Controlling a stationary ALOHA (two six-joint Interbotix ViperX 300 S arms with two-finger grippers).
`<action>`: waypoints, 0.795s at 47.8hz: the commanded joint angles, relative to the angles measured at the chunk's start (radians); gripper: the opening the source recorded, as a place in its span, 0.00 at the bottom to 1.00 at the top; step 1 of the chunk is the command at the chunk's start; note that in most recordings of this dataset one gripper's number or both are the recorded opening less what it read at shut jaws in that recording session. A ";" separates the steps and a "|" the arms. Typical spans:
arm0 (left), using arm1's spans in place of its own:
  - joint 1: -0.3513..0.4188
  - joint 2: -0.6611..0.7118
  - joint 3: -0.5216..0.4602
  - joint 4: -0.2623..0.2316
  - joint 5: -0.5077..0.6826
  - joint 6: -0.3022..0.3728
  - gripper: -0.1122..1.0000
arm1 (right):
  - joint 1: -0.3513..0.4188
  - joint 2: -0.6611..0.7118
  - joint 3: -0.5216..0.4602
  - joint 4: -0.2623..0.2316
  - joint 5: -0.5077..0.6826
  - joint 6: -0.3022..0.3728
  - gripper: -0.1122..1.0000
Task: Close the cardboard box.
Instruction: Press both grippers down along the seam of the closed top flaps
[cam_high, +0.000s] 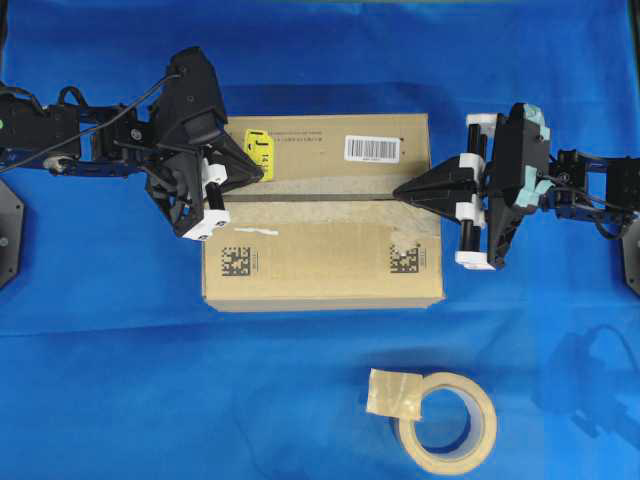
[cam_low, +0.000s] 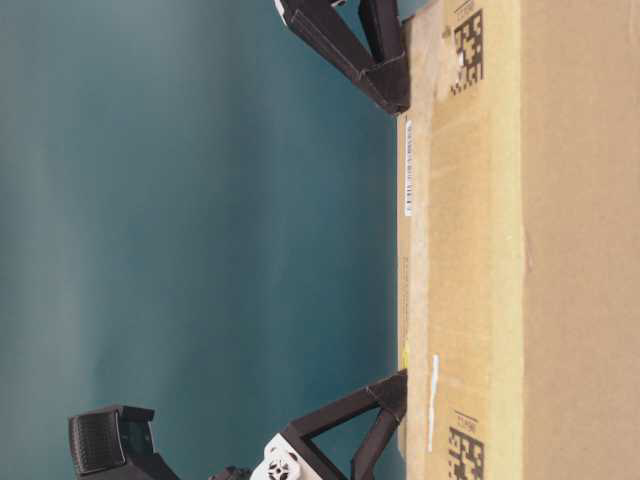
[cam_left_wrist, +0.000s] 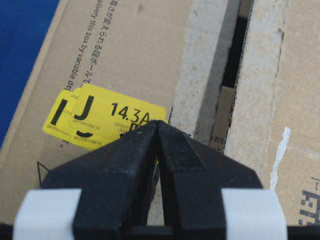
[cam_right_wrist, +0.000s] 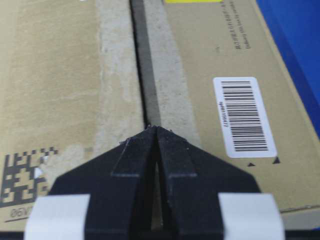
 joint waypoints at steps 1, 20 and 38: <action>-0.002 -0.017 -0.006 0.000 -0.006 0.003 0.12 | -0.009 0.002 -0.012 -0.002 -0.008 -0.002 0.12; -0.002 -0.026 0.009 0.000 -0.063 0.008 0.12 | -0.009 0.046 -0.011 -0.002 -0.008 0.000 0.12; -0.014 -0.117 0.163 0.000 -0.370 0.012 0.12 | -0.009 0.048 -0.011 -0.002 -0.009 0.000 0.12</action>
